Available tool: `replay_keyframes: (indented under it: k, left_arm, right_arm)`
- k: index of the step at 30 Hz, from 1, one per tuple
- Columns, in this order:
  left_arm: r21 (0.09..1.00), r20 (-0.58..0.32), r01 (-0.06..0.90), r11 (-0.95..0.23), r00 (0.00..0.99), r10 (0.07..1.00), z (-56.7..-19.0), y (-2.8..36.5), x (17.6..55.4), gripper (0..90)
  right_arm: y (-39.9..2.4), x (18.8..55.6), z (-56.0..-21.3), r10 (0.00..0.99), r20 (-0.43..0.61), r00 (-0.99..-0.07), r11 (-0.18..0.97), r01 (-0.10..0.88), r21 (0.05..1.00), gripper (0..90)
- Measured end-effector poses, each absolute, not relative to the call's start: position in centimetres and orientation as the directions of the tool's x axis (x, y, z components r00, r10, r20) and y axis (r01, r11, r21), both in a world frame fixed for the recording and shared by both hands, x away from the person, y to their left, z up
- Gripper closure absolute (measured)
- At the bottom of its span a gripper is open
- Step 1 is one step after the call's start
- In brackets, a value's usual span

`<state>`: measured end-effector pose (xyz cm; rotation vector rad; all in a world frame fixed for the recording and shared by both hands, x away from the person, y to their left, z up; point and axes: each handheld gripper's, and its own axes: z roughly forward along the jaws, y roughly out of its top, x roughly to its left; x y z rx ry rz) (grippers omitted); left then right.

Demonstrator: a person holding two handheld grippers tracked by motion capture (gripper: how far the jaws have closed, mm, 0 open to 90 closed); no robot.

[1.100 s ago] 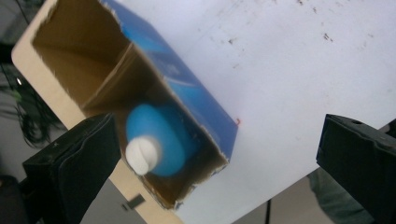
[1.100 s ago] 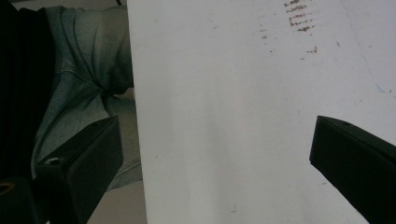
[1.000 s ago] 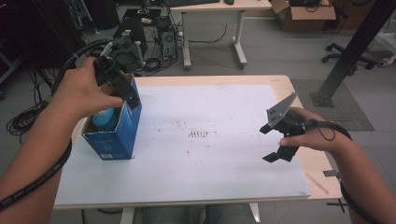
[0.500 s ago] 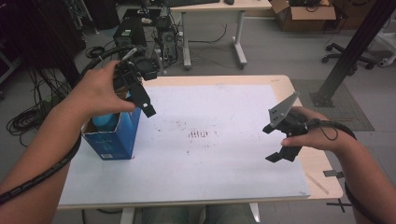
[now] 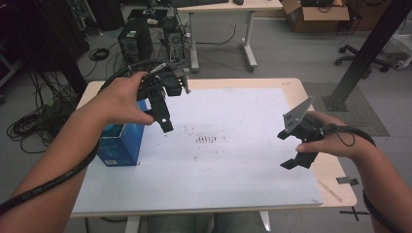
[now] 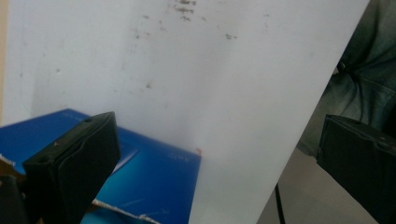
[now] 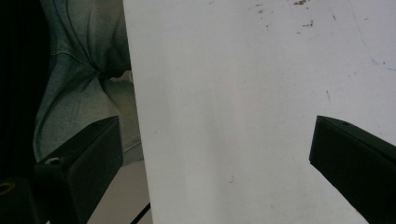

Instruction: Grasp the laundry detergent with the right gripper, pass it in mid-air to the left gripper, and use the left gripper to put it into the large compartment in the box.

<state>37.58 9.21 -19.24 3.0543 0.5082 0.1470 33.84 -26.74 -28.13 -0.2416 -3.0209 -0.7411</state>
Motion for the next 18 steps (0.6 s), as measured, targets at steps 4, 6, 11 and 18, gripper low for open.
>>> replay_keyframes:
  k: [4, 6, 11, 18]
  left_arm:
    - [0.05, 0.096, 0.257, -0.965, 0.961, 0.26, -19.9, 8.4, 37.1, 0.1]
    - [0.036, 0.096, 0.232, -0.972, 0.967, 0.235, -20.3, 7.9, 36.8, 0.2]
    - [0.023, 0.097, 0.171, -0.985, 0.98, 0.172, -21.3, 7.1, 36.3, 0.2]
    - [-0.014, 0.09, 0.097, -0.995, 0.991, 0.096, -22.3, 5.9, 35.8, 0.2]
  right_arm:
    - [-26.9, 33.8, -28.2, 0.146, 0.06, -0.988, 0.875, 0.157, 0.459, 3.1]
    - [-26.9, 33.7, -28.3, 0.144, 0.059, -0.988, 0.876, 0.155, 0.456, 3.1]
    - [-26.8, 33.6, -28.5, 0.141, 0.061, -0.988, 0.876, 0.153, 0.457, 3.1]
    - [-26.6, 33.4, -28.8, 0.136, 0.058, -0.989, 0.889, 0.148, 0.434, 3.1]
